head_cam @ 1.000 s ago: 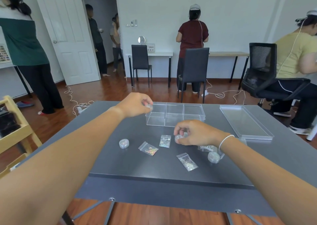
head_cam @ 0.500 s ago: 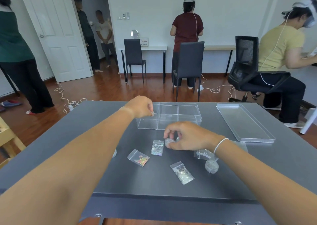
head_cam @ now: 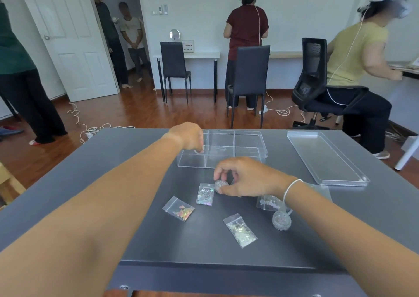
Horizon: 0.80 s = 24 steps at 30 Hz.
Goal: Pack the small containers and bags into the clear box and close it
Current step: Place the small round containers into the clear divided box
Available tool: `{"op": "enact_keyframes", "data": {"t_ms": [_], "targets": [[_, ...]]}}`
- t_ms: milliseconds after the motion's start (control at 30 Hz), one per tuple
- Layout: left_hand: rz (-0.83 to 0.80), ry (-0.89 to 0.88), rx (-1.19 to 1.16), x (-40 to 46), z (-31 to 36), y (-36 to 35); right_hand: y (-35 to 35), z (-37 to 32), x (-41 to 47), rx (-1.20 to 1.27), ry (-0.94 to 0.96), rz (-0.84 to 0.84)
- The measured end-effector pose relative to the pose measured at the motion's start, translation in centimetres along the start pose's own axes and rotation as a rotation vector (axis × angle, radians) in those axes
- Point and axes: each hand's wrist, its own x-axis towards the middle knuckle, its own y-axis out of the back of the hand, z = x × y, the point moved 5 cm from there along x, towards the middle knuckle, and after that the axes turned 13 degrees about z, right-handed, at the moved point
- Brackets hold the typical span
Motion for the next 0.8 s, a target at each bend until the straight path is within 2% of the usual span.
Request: {"op": "enact_keyframes", "data": {"t_ms": [200, 400, 600, 800], "targets": [[0.018, -0.031, -0.102, -0.3, -0.8, 0.3, 0.4, -0.3, 0.4, 0.015, 0.014, 0.008], [0.209, -0.055, -0.264, -1.7, -3.4, 2.5, 2.2, -2.1, 2.3, 0.128, 0.048, 0.105], [0.156, -0.018, -0.311, -3.9, -6.3, 2.6, 3.3, -3.1, 5.8, 0.146, 0.07, 0.211], [0.138, -0.018, -0.394, -5.1, -6.8, 2.1, 2.2, -2.8, 9.0, 0.077, 0.003, 0.165]]}}
